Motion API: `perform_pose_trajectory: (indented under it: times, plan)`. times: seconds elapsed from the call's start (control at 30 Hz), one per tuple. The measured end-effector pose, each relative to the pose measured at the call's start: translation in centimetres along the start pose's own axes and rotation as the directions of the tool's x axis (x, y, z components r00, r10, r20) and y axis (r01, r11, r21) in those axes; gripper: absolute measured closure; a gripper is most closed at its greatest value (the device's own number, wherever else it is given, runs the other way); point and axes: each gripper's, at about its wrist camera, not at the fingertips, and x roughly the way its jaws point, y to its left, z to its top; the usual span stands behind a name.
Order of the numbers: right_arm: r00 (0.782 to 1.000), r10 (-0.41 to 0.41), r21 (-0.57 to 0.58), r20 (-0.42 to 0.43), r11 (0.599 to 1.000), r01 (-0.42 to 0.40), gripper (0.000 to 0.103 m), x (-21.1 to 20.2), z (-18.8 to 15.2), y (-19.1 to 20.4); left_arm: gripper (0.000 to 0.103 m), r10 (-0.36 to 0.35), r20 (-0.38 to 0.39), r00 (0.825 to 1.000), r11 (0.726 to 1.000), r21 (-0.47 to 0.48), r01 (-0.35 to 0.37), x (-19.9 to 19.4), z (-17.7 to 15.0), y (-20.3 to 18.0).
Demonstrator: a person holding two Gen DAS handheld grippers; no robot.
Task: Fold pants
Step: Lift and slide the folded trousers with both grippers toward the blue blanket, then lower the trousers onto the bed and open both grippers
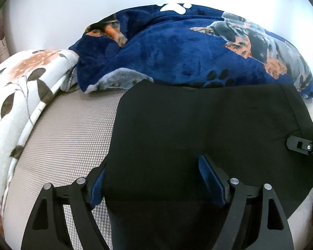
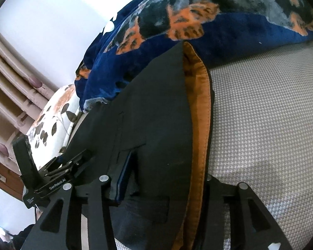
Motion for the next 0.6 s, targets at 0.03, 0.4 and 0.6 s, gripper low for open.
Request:
perform_pose_trajectory:
  times: [0.03, 0.4, 0.6]
  plan:
    - [1.0, -0.001, -0.001, 0.0, 1.0, 0.001, 0.06, 0.0, 0.0, 0.1, 0.019, 0.006, 0.0, 1.0, 1.0, 0.002, -0.006, 0.0, 0.0, 0.0]
    - [0.998, -0.064, -0.032, -0.008, 0.997, 0.064, 0.054, 0.3, -0.2, 1.5, 0.017, 0.048, 0.01, 0.999, 0.999, 0.017, -0.048, -0.1, -0.1, -0.4]
    - [0.995, -0.097, -0.058, 0.008, 0.994, 0.097, 0.027, 0.3, -0.9, 2.8, 0.014, 0.071, 0.01, 0.997, 0.997, 0.013, -0.071, -0.1, -0.1, -0.4]
